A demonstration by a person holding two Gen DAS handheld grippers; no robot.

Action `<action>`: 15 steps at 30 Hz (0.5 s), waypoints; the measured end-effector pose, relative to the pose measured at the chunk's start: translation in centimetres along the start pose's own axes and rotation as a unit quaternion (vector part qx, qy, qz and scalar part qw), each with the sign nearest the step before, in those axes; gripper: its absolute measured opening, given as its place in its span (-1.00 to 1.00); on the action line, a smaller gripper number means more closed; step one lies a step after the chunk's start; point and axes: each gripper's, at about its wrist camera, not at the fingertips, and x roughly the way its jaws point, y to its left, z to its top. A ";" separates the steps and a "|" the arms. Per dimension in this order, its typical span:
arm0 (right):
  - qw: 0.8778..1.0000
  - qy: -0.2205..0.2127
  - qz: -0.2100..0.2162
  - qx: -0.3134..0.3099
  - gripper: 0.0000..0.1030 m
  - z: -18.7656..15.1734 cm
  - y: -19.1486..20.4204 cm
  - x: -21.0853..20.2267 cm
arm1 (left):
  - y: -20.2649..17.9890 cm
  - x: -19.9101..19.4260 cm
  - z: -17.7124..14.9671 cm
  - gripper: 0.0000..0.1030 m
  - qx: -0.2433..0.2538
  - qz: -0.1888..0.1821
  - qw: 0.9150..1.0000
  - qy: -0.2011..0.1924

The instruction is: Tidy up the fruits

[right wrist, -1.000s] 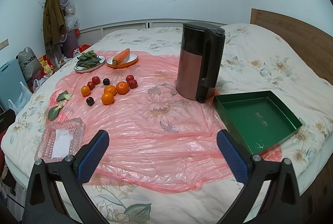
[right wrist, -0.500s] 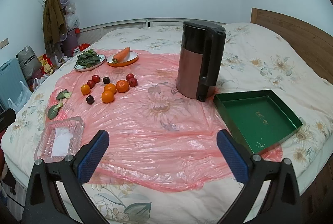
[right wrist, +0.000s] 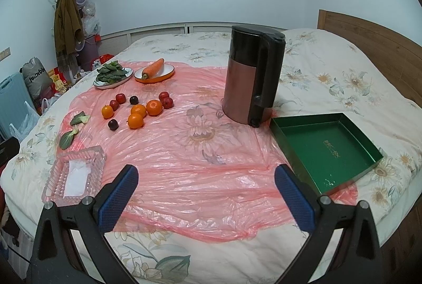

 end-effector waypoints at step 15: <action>1.000 -0.004 -0.002 -0.001 1.00 0.2 -0.4 -0.5 | 0.2 0.0 -0.2 0.97 -0.004 0.001 1.000 -0.001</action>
